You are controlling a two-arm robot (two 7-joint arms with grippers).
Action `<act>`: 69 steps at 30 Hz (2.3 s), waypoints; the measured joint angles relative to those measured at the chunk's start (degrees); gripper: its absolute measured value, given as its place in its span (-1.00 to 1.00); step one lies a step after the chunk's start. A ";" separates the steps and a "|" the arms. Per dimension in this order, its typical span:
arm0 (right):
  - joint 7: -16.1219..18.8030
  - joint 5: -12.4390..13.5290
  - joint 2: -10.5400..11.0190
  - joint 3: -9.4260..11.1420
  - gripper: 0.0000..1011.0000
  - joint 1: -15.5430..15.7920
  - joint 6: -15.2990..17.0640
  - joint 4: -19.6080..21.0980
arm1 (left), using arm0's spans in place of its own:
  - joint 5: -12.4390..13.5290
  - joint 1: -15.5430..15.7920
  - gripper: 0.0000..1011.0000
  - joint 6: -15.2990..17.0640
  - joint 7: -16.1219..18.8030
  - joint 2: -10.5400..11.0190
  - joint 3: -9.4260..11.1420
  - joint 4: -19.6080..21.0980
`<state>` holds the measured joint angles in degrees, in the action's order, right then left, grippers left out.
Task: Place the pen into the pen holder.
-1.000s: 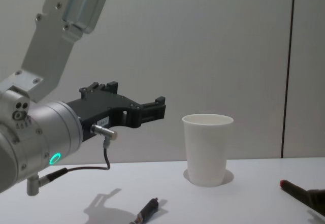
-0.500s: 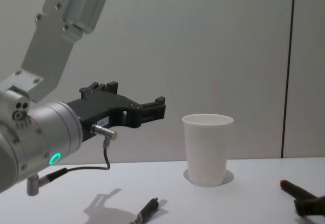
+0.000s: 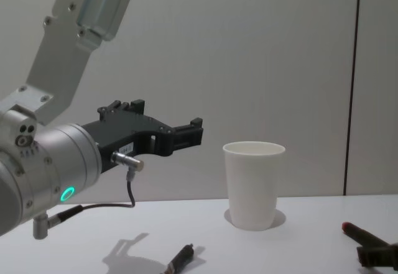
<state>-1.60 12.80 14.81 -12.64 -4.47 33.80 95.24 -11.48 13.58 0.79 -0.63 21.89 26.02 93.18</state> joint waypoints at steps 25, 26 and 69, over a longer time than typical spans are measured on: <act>-0.21 0.57 -0.38 0.30 0.62 0.22 -1.17 -0.64 | 0.00 0.00 0.98 0.00 0.00 0.00 0.00 0.00; -0.25 0.57 -0.40 0.33 0.59 0.21 -1.29 -0.65 | 0.00 0.00 0.98 0.00 0.00 0.00 0.00 0.00; -0.13 0.33 -0.69 0.68 -0.25 0.05 -2.14 -0.85 | 0.00 0.00 0.98 0.00 0.00 0.00 0.00 0.00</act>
<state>-1.73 13.12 14.12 -11.96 -4.42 31.66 94.39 -11.48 13.59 0.79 -0.62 21.90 26.02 93.18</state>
